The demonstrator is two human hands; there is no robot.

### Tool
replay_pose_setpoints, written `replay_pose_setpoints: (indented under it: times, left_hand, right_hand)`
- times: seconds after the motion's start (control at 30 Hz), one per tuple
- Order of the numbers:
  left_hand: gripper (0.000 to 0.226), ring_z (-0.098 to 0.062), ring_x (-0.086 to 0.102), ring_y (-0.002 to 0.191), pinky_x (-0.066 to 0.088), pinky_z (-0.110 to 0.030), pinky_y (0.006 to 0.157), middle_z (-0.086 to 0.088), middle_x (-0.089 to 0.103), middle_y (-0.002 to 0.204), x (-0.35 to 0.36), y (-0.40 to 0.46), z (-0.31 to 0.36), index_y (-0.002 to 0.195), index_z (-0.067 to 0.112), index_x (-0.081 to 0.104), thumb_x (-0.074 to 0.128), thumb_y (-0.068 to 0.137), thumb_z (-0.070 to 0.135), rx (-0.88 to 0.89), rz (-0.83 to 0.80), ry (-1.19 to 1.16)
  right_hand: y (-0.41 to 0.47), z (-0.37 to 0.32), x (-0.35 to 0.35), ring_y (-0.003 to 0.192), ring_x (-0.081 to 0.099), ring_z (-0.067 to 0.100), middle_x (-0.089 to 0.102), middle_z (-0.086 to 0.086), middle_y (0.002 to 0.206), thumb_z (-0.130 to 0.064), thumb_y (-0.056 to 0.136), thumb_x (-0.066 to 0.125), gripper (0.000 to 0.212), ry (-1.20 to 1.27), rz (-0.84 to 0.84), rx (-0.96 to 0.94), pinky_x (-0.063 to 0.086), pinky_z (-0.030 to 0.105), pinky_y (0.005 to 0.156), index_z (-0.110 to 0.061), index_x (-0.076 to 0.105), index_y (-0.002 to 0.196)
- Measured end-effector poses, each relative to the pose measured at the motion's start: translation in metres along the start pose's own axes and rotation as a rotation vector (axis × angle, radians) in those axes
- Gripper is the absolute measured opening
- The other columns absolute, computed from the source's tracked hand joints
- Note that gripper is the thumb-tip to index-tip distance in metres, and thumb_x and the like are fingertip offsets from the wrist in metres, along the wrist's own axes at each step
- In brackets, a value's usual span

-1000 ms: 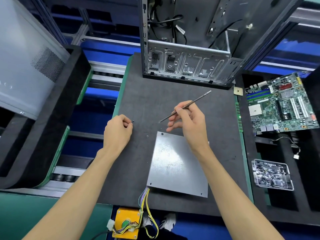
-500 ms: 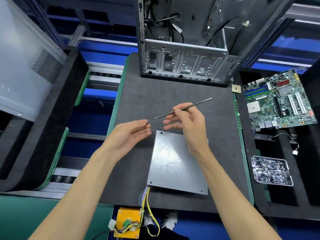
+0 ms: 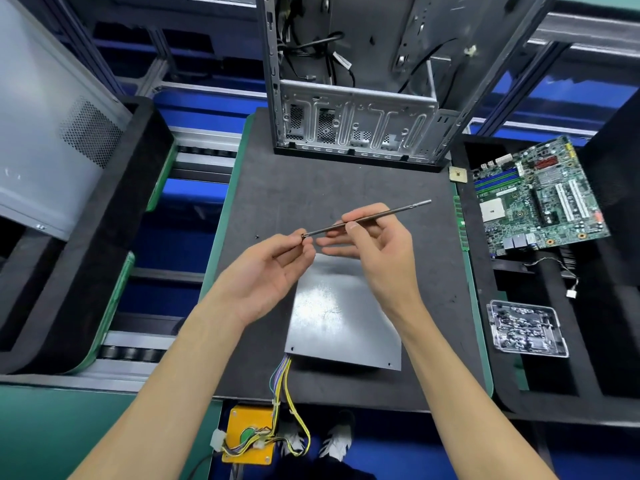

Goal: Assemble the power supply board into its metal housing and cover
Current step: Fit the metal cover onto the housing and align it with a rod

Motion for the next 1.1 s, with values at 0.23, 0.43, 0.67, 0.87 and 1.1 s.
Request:
replay_pose_setpoints:
  times: [0.23, 0.43, 0.67, 0.87, 1.1]
  left_hand:
    - [0.008, -0.019, 0.073, 0.076, 0.060, -0.026, 0.072, -0.011, 0.073, 0.082, 0.002, -0.016, 0.006, 0.076, 0.005, 0.081, 0.072, 0.076, 0.004, 0.152, 0.037, 0.230]
    - [0.010, -0.027, 0.074, 0.074, 0.061, -0.030, 0.073, -0.016, 0.074, 0.081, 0.004, -0.036, 0.017, 0.089, -0.001, 0.076, 0.066, 0.089, -0.001, 0.346, 0.093, 0.530]
    - [0.012, -0.024, 0.072, 0.076, 0.060, -0.029, 0.073, -0.015, 0.073, 0.083, 0.014, -0.054, 0.012, 0.095, -0.002, 0.076, 0.068, 0.090, 0.005, 0.320, 0.023, 0.563]
    - [0.012, -0.017, 0.073, 0.078, 0.060, -0.024, 0.073, -0.009, 0.072, 0.083, 0.009, -0.062, -0.008, 0.084, 0.005, 0.081, 0.074, 0.078, 0.012, 0.163, -0.030, 0.214]
    - [0.010, -0.017, 0.074, 0.078, 0.061, -0.024, 0.072, -0.010, 0.072, 0.081, 0.003, -0.069, -0.019, 0.082, 0.001, 0.081, 0.071, 0.082, 0.004, 0.115, -0.030, 0.089]
  right_hand:
    - [-0.014, -0.018, -0.003, 0.084, 0.079, 0.024, 0.075, 0.010, 0.086, -0.004, 0.100, 0.059, 0.013, -0.185, -0.053, -0.153, 0.063, 0.030, 0.074, -0.016, 0.064, 0.097]
    - [-0.027, -0.033, 0.000, 0.082, 0.078, 0.016, 0.074, 0.000, 0.083, -0.011, 0.099, 0.059, 0.013, -0.304, -0.096, -0.238, 0.062, 0.025, 0.074, -0.022, 0.063, 0.096]
    - [-0.047, -0.034, -0.002, 0.084, 0.078, 0.023, 0.076, 0.007, 0.083, -0.009, 0.099, 0.059, 0.010, -0.203, -0.085, -0.191, 0.063, 0.033, 0.076, -0.016, 0.064, 0.097]
    - [-0.062, -0.039, 0.003, 0.088, 0.078, 0.025, 0.076, 0.002, 0.088, -0.008, 0.101, 0.057, 0.011, -0.156, -0.066, -0.230, 0.063, 0.035, 0.079, -0.017, 0.065, 0.099]
    - [-0.077, -0.040, 0.005, 0.088, 0.078, 0.024, 0.075, 0.008, 0.091, -0.005, 0.101, 0.057, 0.014, -0.173, -0.047, -0.267, 0.062, 0.033, 0.081, -0.016, 0.066, 0.099]
Point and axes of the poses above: each hand's wrist, its own y-axis towards the middle knuckle, its own x-axis out of the palm, z = x × y, the point moved 9 cm from there along y, towards the middle knuckle
